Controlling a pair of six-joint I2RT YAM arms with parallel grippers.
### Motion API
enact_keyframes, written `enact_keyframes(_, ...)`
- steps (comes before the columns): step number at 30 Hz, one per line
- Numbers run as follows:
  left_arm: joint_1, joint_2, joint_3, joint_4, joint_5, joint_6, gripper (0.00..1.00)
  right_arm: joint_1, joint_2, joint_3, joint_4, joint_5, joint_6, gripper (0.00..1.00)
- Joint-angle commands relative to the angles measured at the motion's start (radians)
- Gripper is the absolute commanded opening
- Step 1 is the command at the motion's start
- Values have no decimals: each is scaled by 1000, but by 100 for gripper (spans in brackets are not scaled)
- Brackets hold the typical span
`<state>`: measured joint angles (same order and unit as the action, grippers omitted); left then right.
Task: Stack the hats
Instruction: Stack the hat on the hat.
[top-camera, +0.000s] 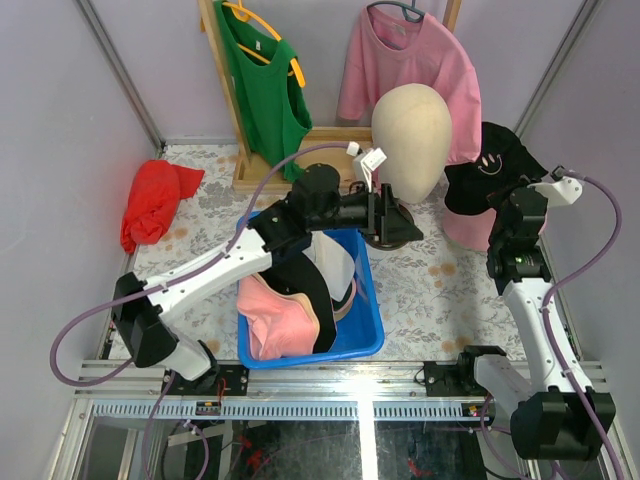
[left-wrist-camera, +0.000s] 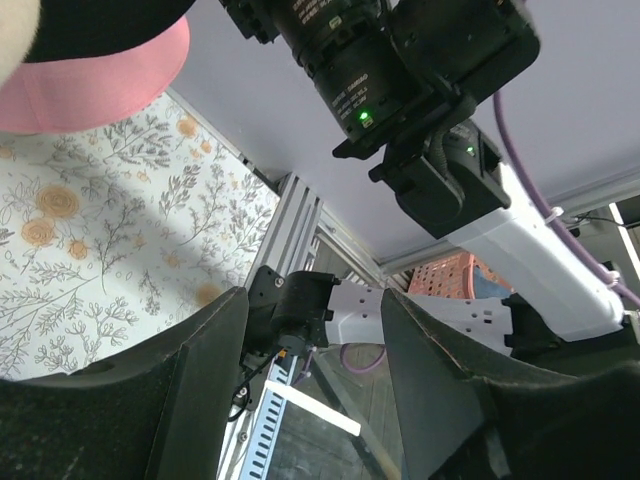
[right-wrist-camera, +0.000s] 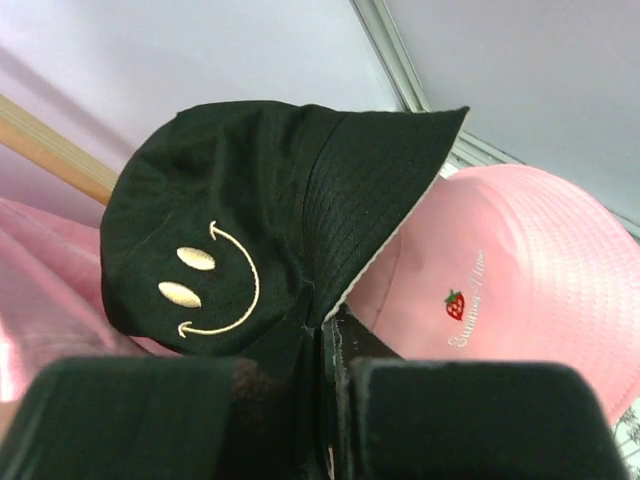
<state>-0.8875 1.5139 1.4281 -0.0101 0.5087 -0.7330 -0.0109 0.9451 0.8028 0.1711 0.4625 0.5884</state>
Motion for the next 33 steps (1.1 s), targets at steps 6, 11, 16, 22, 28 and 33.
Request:
enact_keyframes(6, -51, 71, 44, 10, -102, 47, 55, -29, -32, -46, -40, 71, 97, 0)
enact_keyframes(11, -82, 137, 60, 60, -152, 35, 56, -58, -49, -65, -82, 66, 146, 0)
enact_keyframes(16, -107, 227, 87, 71, -210, 43, 55, -80, -56, -92, -114, 59, 198, 0)
enact_keyframes(22, -124, 300, 116, 51, -304, 75, 55, -109, -49, -117, -155, 32, 270, 0)
enact_keyframes(28, -128, 360, 151, 27, -413, 103, 56, -119, -43, -136, -162, 18, 321, 0)
enact_keyframes(33, -135, 412, 168, 57, -478, 87, 57, -127, -51, -137, -203, 27, 337, 0)
